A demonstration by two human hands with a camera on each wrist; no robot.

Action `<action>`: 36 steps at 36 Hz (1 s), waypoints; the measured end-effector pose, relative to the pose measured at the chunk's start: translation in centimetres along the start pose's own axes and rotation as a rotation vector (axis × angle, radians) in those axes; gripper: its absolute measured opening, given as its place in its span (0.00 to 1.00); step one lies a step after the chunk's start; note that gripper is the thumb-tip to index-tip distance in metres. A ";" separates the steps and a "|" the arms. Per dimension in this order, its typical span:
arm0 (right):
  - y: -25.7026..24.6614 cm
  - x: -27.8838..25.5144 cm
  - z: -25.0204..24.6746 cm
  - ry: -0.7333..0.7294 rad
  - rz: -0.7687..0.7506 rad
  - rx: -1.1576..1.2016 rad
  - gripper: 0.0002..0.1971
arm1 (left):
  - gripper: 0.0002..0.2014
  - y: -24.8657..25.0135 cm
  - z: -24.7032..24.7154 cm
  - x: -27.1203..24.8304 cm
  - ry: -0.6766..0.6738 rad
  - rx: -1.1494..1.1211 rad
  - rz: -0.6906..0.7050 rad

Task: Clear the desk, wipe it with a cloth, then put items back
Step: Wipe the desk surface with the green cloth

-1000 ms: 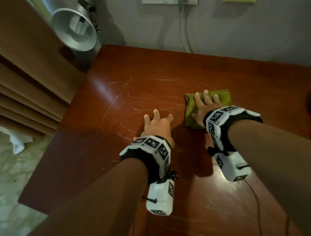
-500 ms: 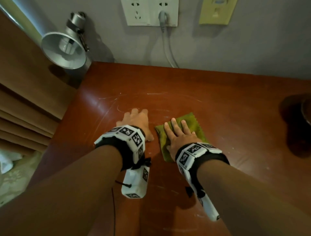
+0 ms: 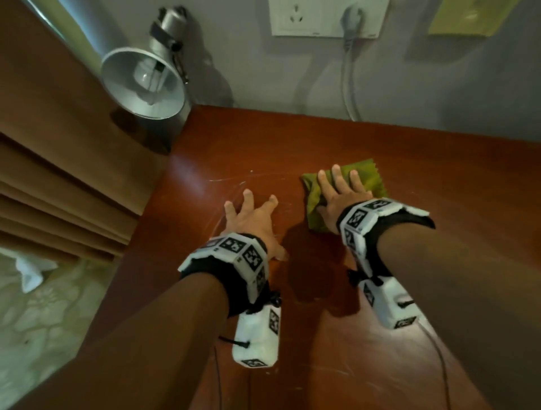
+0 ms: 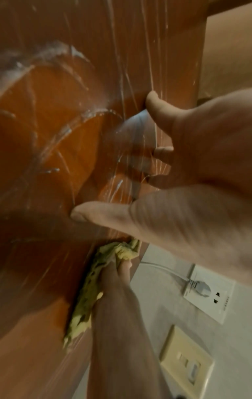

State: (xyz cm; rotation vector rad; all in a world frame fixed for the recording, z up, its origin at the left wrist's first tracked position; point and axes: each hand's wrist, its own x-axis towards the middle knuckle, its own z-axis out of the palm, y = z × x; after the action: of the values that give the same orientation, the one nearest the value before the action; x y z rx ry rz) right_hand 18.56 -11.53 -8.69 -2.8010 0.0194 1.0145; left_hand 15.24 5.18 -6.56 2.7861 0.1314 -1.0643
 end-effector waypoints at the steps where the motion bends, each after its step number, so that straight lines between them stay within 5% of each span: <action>1: -0.2 0.3 -0.2 0.010 0.003 -0.006 0.35 | 0.59 -0.1 0.1 0.1 -0.008 -0.010 0.003; 9: -0.7 0.0 -0.6 0.039 0.009 -0.011 0.34 | 0.58 -0.3 0.0 0.3 -0.007 0.000 0.042; 21: 0.1 -4.9 3.5 -0.130 0.024 -0.034 0.36 | 0.58 0.5 0.1 -0.6 0.024 0.025 0.024; 36: -2.3 2.4 -1.6 0.087 0.040 -0.066 0.33 | 0.59 0.3 0.1 0.5 -0.035 -0.097 0.012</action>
State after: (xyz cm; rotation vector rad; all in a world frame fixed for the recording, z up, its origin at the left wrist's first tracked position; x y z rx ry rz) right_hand 21.56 -9.39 -8.64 -2.9144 0.0529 0.9171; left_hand 15.58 4.91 -6.97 2.6773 0.1581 -1.0741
